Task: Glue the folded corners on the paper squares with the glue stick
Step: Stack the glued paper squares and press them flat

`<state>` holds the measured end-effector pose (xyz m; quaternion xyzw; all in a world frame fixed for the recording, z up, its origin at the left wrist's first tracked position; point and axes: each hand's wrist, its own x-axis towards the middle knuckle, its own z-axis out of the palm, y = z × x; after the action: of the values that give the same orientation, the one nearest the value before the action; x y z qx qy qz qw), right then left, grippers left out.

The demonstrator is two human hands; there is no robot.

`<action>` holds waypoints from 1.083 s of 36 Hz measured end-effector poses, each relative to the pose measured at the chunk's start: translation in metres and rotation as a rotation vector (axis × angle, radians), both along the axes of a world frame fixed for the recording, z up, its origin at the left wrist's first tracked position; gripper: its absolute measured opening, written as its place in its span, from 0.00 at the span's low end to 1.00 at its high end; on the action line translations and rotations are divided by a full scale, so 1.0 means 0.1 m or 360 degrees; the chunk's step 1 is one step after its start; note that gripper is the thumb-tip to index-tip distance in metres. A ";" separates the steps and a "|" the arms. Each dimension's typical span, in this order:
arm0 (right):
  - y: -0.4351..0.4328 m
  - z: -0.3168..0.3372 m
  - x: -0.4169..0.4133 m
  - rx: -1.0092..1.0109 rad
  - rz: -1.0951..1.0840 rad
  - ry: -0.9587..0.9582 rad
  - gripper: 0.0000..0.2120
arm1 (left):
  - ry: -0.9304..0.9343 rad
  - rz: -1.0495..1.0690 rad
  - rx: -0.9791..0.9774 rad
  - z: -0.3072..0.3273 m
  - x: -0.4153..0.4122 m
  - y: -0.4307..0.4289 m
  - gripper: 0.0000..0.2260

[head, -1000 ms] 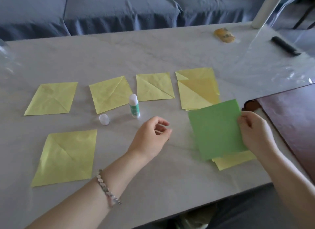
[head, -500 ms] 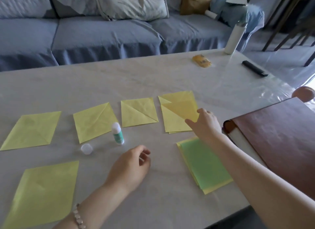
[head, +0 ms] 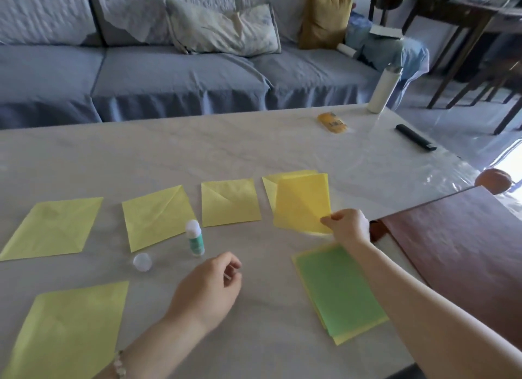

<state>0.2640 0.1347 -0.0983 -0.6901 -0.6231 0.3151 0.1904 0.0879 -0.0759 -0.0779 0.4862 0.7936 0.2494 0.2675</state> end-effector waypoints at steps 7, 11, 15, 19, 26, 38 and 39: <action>-0.05 0.16 0.08 0.0231 -0.0088 0.0041 0.10 | 0.0056 0.0025 0.0005 -0.03 -0.06 0.01 0.03; -0.12 0.33 0.09 0.0441 -0.0129 0.0114 0.11 | 0.0042 0.0057 0.0017 -0.04 -0.14 -0.01 0.04; -0.25 0.54 0.06 0.0686 -0.0051 0.0347 0.09 | 0.0061 0.0163 0.0075 0.01 -0.24 -0.07 0.03; -0.45 0.74 -0.16 0.0708 0.0183 0.0703 0.06 | 0.0209 0.0424 0.0161 0.12 -0.43 -0.24 0.05; -1.07 0.83 -0.88 0.0337 0.0629 0.1066 0.07 | 0.0718 0.0788 -0.0128 0.06 -1.11 -0.86 0.16; -2.08 0.45 -1.41 -0.0326 0.1097 0.1001 0.10 | 0.0222 0.1035 -0.0632 -0.18 -1.56 -1.49 0.27; -2.09 0.43 -1.39 -0.0350 0.1085 0.0981 0.10 | 0.0183 0.1044 -0.0610 -0.18 -1.56 -1.50 0.26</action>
<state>0.1250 -0.0740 -0.0557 -0.3365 -0.6915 0.6139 0.1779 -0.0677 -0.2255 -0.0958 0.1608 0.9530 0.1412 0.2146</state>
